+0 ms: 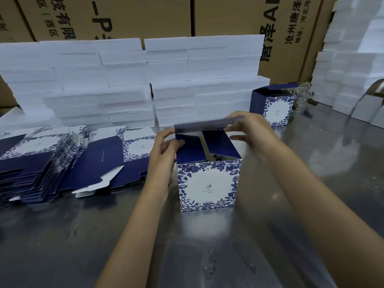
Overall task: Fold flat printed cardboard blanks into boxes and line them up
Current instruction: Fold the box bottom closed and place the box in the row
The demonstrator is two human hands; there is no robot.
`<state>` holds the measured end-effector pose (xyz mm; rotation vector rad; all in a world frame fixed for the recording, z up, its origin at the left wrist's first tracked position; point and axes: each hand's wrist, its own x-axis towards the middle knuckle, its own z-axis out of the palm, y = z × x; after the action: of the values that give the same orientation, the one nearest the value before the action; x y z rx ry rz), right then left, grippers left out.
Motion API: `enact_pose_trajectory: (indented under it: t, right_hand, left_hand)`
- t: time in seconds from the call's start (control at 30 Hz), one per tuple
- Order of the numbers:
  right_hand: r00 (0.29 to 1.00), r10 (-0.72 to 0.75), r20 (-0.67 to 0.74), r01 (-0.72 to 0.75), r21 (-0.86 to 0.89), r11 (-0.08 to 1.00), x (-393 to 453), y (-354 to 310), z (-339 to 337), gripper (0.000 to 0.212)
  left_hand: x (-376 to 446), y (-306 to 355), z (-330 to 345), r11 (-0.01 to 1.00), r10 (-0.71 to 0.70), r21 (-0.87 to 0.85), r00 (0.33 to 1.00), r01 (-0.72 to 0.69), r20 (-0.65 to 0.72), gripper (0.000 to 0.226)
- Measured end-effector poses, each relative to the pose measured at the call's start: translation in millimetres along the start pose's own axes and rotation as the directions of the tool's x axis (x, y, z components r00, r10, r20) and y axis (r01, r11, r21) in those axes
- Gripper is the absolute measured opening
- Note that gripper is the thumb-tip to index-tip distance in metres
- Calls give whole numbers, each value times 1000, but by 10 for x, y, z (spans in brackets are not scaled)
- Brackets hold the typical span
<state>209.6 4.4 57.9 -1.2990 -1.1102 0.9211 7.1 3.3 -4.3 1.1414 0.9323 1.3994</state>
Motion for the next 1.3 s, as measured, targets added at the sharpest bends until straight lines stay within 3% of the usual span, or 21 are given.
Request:
enact_pose_trajectory:
  t: [0.03, 0.13, 0.23, 0.33, 0.43, 0.53, 0.6, 0.7, 0.9, 1.1, 1.3]
  right_hand:
    - [1000, 7, 22, -6, -37, 999, -20, 6, -9, 20]
    - [997, -9, 82, 26, -220, 975, -64, 79, -44, 27]
    - [986, -110, 126, 152, -406, 901, -93, 93, -12, 26]
    - [967, -161, 199, 237, -460, 856, -82, 48, 71, 23]
    - [965, -140, 223, 239, -520, 820, -35, 13, 193, 30]
    - [947, -151, 283, 305, -645, 701, -7, 23, 328, 29]
    - [932, -151, 330, 348, -697, 627, 12, 29, 381, 28]
    - [928, -107, 358, 351, -734, 581, 62, 21, 379, 23]
    - [926, -67, 371, 336, -732, 593, 72, 3, 380, 24]
    - [957, -78, 280, 257, -693, 674, 70, 65, 342, 18]
    - [960, -44, 278, 228, -678, 699, 63, 60, 330, 19]
  left_hand:
    - [1, 3, 6, 1000, -12, -9, 1000, 12, -6, 27]
    - [7, 27, 10, 994, -77, -72, 997, 76, -4, 31]
    - [-14, 32, 4, 999, -34, -24, 999, 34, 19, 27]
    - [-1, 62, -15, 999, -2, 35, 999, 1, 38, 19]
    - [79, 220, -15, 976, -62, 214, 996, 47, 66, 26]
    - [194, 425, 109, 869, -136, 486, 989, 90, 60, 20]
    - [264, 480, 235, 774, -100, 633, 992, 32, 72, 11]
    - [354, 442, 350, 723, -35, 690, 995, -42, 97, 15]
    - [368, 376, 371, 662, 19, 739, 988, -130, 156, 12]
    - [316, 371, 353, 712, -4, 698, 994, -72, 106, 12]
    - [300, 390, 375, 704, -7, 707, 995, -69, 104, 13]
